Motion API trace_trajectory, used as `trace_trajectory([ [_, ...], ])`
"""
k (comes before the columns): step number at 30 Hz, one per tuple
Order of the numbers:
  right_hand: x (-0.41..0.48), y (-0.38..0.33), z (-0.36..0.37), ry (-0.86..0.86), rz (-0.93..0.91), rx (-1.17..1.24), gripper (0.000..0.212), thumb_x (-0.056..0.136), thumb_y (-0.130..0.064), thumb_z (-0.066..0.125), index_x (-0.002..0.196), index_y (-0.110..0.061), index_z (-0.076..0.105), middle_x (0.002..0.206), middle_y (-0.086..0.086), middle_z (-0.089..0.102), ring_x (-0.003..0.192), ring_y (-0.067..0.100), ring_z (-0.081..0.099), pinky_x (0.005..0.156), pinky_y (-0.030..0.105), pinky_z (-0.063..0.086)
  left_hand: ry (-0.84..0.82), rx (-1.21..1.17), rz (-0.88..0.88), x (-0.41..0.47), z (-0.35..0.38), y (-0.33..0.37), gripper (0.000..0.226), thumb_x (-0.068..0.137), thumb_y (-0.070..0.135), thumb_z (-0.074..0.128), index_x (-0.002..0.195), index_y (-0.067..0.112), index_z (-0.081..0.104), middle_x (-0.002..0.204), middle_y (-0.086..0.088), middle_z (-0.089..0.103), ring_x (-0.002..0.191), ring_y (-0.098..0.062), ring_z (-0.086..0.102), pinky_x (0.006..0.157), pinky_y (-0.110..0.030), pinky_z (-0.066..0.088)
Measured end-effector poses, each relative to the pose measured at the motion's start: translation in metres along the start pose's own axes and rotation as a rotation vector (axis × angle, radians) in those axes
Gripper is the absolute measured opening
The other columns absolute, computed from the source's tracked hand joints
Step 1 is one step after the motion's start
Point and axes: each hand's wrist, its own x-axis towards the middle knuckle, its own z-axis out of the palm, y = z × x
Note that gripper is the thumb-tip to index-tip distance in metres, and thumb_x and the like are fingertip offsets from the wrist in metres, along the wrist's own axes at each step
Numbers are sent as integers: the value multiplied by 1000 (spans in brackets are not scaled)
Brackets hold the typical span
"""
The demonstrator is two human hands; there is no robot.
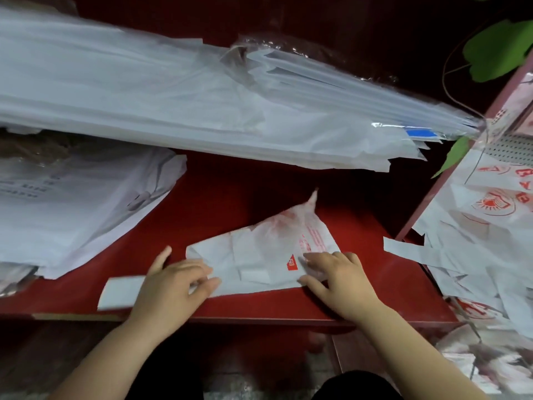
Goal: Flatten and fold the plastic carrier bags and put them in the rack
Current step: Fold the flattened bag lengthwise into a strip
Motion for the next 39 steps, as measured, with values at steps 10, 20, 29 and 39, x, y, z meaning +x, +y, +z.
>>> trace_trajectory([
  [10,-22,-8,-3,30,-216,-102,64,63,-65,43,104,-22,66,103,-5,69,94,16,66,82,34,47,-359,262,-134,31,22,45,54,87,63,30,123,24,45,130,14,45,125,-2,37,114,-36,-4],
  [20,10,-6,3,-12,-107,-131,22,70,-23,50,51,-22,60,54,-7,58,46,14,56,45,17,27,-420,-43,-135,53,19,28,25,89,49,47,97,27,39,108,14,39,92,-7,44,71,-22,30],
  [29,2,22,-9,-275,-131,-92,93,60,-80,25,136,-29,36,142,-11,34,129,11,31,100,25,24,-408,-2,-78,58,24,19,48,77,52,64,112,21,51,120,13,46,118,-12,39,94,-22,29],
  [39,8,28,-11,-9,-128,-15,33,85,-32,47,67,-13,67,66,-2,65,61,18,61,50,25,43,-438,-45,-141,58,21,22,52,79,42,66,123,24,46,128,13,43,132,-18,28,110,-31,20],
])
